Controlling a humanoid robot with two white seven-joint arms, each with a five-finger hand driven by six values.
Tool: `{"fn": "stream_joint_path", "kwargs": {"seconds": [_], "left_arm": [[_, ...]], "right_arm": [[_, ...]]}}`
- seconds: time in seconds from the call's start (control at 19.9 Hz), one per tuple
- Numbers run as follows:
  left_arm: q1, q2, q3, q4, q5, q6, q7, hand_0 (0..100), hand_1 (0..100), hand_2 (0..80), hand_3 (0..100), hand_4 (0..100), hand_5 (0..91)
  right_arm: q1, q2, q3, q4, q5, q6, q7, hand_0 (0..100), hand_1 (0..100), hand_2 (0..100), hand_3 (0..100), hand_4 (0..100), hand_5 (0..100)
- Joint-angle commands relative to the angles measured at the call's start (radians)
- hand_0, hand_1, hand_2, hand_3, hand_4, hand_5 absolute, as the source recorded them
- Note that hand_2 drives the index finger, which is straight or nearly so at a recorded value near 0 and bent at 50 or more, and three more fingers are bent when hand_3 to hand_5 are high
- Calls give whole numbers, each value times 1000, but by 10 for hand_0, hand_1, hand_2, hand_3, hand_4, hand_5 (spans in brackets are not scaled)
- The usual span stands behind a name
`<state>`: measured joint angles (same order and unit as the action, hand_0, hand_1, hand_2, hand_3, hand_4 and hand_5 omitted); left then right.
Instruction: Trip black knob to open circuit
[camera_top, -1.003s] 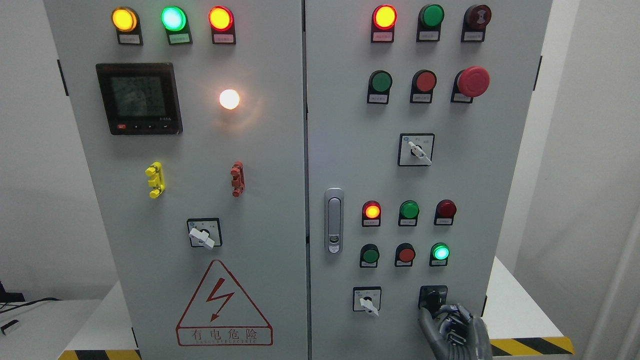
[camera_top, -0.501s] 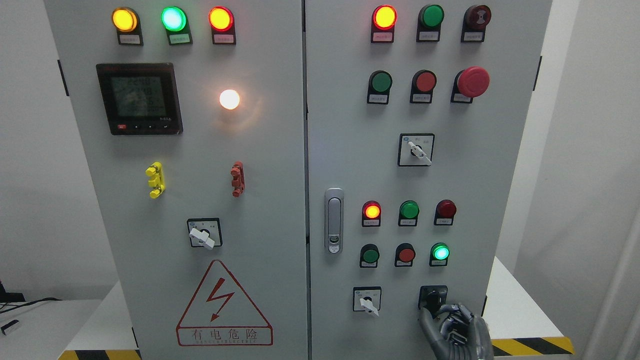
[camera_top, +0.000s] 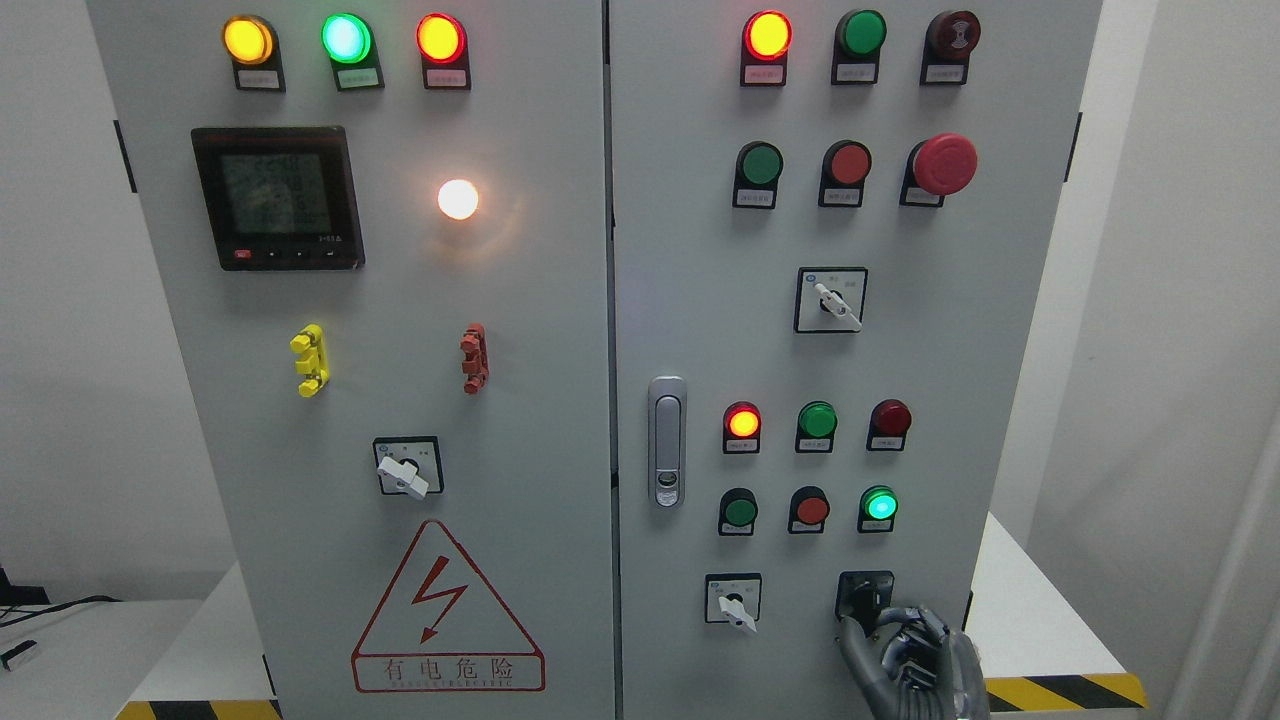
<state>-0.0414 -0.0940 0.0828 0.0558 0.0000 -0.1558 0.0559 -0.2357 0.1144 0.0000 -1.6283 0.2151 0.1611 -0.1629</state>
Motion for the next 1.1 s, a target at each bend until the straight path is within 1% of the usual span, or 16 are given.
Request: {"fn": "stream_joint_path", "kwargs": {"seconds": [0.0, 0.8, 0.95, 1.05], "left_arm": [[0, -1, 0, -1, -31, -1, -1, 120, 389, 0, 0, 0, 0], [0, 0, 0, -1, -31, -1, -1, 120, 389, 0, 0, 0, 0], [0, 0, 0, -1, -31, -1, -1, 120, 389, 0, 0, 0, 0], [0, 0, 0, 1, -31, -1, -1, 120, 389, 0, 0, 0, 0]], "right_arm": [[1, -1, 21, 1, 9, 0, 0, 265, 711, 510, 898, 909, 993], [1, -4, 12, 1, 35, -2, 0, 258, 725, 507, 890, 903, 992], [1, -4, 12, 2, 35, -2, -3, 259, 726, 506, 888, 903, 992], [-1, -4, 11, 2, 35, -2, -13, 259, 727, 505, 885, 900, 992]]}}
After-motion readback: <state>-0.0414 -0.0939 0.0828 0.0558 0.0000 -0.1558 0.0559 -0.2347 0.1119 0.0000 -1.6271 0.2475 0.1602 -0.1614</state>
